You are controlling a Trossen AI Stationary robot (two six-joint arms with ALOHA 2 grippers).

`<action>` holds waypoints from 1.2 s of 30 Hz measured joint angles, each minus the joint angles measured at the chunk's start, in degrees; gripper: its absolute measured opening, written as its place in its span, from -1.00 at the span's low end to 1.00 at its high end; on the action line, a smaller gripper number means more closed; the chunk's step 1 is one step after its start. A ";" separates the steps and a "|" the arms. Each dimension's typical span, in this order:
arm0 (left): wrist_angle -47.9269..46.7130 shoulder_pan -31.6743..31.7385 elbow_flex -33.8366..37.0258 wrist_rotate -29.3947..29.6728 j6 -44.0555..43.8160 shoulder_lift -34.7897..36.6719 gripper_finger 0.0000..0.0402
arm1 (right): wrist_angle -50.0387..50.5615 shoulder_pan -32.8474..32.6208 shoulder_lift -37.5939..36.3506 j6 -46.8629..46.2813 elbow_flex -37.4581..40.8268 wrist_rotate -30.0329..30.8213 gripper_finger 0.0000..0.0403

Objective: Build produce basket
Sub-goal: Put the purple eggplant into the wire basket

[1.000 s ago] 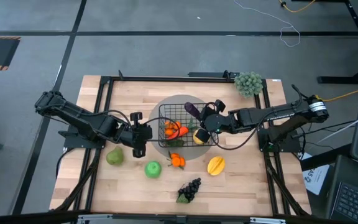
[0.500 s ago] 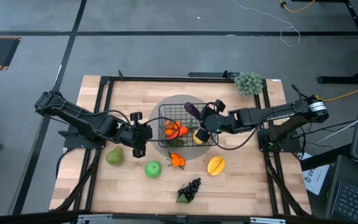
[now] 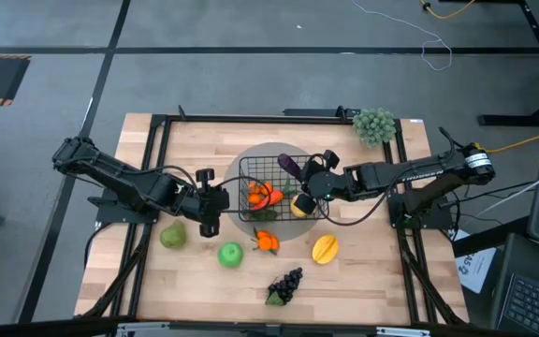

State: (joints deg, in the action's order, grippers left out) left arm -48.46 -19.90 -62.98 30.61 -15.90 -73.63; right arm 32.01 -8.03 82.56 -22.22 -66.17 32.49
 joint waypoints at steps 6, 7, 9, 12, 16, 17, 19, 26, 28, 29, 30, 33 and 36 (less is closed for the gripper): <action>-0.01 0.00 0.00 0.00 0.00 0.02 -0.66 | 0.00 -0.01 0.00 -0.01 0.00 0.00 -0.55; -0.01 0.02 0.00 0.00 0.00 0.02 -0.66 | 0.00 0.00 0.00 -0.01 0.00 0.00 -0.55; -0.01 0.00 0.00 -0.02 0.00 0.02 -0.66 | 0.00 0.00 0.00 -0.02 0.00 0.00 -0.55; 0.00 0.01 0.00 -0.01 0.00 0.02 -0.66 | 0.01 0.00 0.00 -0.02 0.00 0.00 -0.55; 0.01 0.00 0.00 -0.02 0.00 0.02 -0.66 | 0.00 -0.01 0.00 -0.02 0.00 0.00 -0.55; -0.01 0.00 0.00 0.00 0.00 0.00 -0.66 | 0.00 0.00 0.00 -0.02 0.00 0.00 -0.55; 0.01 0.00 0.00 -0.01 0.01 0.02 -0.66 | -0.05 -0.01 0.29 -0.02 -0.02 0.14 -0.55; 0.05 0.02 0.00 -0.02 0.00 0.02 -0.66 | -0.01 -0.02 3.85 0.07 -0.02 0.00 -0.55; 0.05 0.02 0.00 -0.02 0.00 0.02 -0.66 | -0.11 -0.02 4.56 0.26 -0.02 -0.05 -0.55; 0.05 0.02 0.00 -0.02 0.00 0.02 -0.66 | -0.26 -0.02 4.72 0.80 -0.02 -0.09 -0.55; 0.05 0.00 0.00 -0.02 0.00 0.02 -0.66 | -0.94 -0.02 4.79 1.72 -0.02 -0.07 -0.55; 0.08 0.00 0.00 -0.01 0.00 0.02 -0.66 | -1.28 -0.02 4.81 3.28 -1.32 -0.20 -0.55; 0.10 0.00 0.00 0.00 0.00 0.02 -0.66 | -1.41 -0.02 4.81 3.44 -3.27 -0.66 -0.55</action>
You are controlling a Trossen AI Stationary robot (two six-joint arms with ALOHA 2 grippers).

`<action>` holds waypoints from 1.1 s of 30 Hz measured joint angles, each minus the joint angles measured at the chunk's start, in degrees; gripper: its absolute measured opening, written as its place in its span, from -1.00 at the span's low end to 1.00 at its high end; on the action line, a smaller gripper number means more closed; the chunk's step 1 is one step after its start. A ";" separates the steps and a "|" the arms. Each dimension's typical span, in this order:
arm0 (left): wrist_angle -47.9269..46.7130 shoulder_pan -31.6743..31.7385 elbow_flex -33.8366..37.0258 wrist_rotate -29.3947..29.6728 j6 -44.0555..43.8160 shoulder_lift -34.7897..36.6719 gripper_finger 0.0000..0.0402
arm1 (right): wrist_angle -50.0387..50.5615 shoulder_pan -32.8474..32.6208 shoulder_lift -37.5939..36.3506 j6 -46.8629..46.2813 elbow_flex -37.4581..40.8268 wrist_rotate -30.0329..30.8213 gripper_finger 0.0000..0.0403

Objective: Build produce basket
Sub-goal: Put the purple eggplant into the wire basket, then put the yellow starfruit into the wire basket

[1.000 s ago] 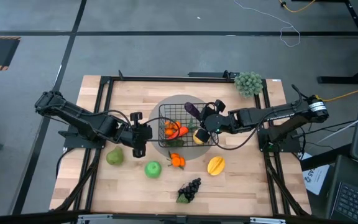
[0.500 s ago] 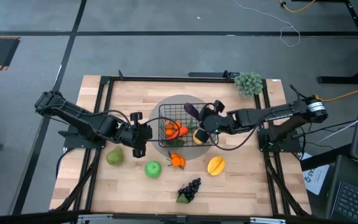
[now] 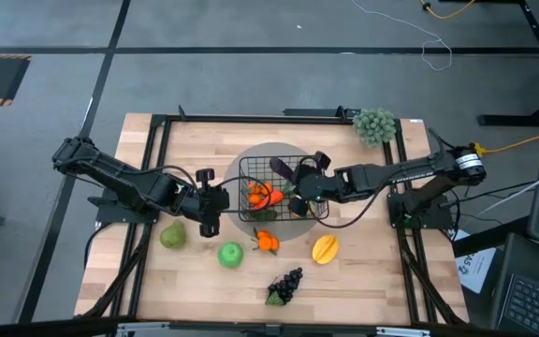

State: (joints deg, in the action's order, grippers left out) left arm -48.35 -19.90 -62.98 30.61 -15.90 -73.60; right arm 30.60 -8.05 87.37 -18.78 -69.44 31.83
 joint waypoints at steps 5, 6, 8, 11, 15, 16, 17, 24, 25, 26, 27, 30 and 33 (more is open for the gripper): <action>0.00 0.02 0.00 -0.02 0.00 0.00 -0.66 | 0.00 0.00 0.00 2.62 -1.21 -2.91 -0.55; 0.00 0.01 0.00 -0.02 0.00 0.00 -0.66 | 0.09 0.00 0.00 3.01 -1.21 -3.44 -0.54; 0.00 0.02 0.00 -0.02 0.00 0.00 -0.66 | 0.38 -0.02 0.00 3.90 -1.21 -3.57 -0.49; 0.00 0.00 0.00 -0.01 0.00 0.00 -0.66 | 0.18 0.22 0.00 4.38 -1.21 -2.93 -0.37; -0.01 0.02 0.00 -0.02 0.00 0.00 -0.66 | -1.23 0.46 0.02 8.95 -1.21 0.26 -0.24; -0.03 0.01 0.00 -0.02 0.00 0.00 -0.66 | -1.38 0.46 0.02 10.03 -1.21 0.63 -0.22; -0.02 0.00 0.00 -0.01 0.00 0.00 -0.66 | -1.42 0.45 0.02 10.17 -1.21 0.62 -0.19; -0.03 0.01 0.00 0.00 0.00 0.00 -0.66 | -1.61 0.42 0.02 8.76 -1.21 0.59 -0.12; -0.04 0.01 0.00 -0.02 0.00 0.00 -0.66 | -1.61 0.42 0.02 8.75 -1.21 0.59 -0.12; -0.03 0.00 0.00 -0.02 0.00 0.00 -0.66 | -1.61 0.42 0.02 8.71 -1.21 0.59 -0.12; -0.03 0.00 0.00 -0.01 0.00 0.00 -0.66 | -1.60 0.42 0.02 8.56 -1.22 0.59 -0.12; -0.03 0.00 0.00 -0.02 0.00 0.00 -0.66 | -1.25 0.39 0.02 7.56 -1.23 -0.45 -0.14; -0.03 0.01 0.00 -0.01 0.00 0.00 -0.66 | -1.09 0.31 0.02 4.06 -1.23 -6.38 -0.14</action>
State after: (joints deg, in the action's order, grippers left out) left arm -48.38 -19.89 -62.98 30.59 -15.90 -73.60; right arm 29.52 -7.74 87.39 -14.72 -70.67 25.46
